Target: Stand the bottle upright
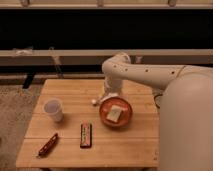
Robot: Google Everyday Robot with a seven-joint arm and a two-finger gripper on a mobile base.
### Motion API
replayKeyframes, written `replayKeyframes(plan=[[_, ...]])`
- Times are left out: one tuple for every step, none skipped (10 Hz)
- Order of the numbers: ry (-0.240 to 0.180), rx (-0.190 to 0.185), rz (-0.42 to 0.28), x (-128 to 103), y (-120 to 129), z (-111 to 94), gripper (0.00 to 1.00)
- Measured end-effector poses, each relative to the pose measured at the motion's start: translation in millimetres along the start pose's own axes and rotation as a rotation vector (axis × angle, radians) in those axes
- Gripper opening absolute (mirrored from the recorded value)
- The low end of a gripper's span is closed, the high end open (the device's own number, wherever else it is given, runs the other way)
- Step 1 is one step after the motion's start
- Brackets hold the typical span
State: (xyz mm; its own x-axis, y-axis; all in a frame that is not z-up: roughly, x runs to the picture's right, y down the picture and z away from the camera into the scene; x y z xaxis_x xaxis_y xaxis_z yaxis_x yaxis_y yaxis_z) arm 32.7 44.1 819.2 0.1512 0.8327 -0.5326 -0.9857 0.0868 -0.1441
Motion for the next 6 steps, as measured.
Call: replayKeyframes(plan=[[0.001, 0.008, -0.032, -1, 1, 1, 0.72], [0.001, 0.013, -0.11, -7, 9, 3, 0.72], [0.008, 0.024, -0.257, -16, 25, 7, 0.72], [0.016, 0.033, -0.353, -22, 38, 10, 0.72], [0.024, 0.047, -0.451, -26, 50, 13, 0.72], [0.035, 0.067, -0.57, -29, 67, 16, 0.72]])
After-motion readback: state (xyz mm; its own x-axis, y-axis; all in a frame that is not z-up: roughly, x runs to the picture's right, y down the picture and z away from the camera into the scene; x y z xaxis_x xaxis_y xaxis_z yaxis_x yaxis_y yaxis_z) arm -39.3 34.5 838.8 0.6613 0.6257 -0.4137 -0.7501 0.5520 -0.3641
